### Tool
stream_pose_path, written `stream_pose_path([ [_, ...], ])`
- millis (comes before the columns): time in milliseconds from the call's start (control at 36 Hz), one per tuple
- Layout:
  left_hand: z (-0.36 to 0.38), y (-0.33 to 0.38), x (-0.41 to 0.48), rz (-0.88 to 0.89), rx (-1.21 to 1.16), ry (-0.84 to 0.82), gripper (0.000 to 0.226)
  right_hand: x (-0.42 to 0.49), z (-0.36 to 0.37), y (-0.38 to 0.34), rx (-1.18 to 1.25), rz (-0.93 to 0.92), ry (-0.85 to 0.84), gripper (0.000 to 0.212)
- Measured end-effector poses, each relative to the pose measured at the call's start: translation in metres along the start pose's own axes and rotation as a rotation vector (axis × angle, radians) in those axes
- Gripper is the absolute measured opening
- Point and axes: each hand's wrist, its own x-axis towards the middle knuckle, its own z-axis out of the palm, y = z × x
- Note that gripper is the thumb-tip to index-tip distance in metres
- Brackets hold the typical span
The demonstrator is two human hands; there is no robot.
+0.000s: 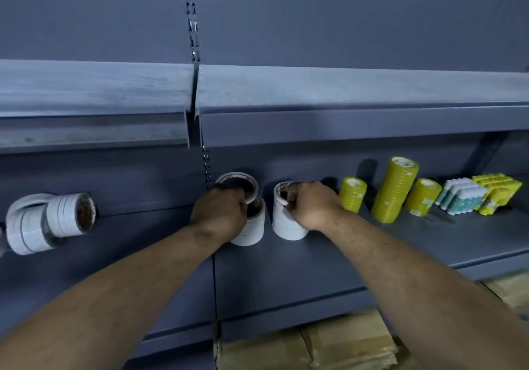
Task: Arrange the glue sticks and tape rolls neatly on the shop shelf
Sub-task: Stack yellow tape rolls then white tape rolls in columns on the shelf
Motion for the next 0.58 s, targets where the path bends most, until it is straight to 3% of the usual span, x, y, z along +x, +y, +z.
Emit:
stream_pose_path([
  [222,0.000,0.001,0.002,0.015,-0.042,-0.033,0.022,0.005,0.003,-0.004,-0.059,0.024,-0.044,0.025],
  [583,0.013,0.005,0.008,0.085,-0.032,-0.105,0.042,0.006,0.003,-0.003,-0.125,0.024,-0.090,0.031],
])
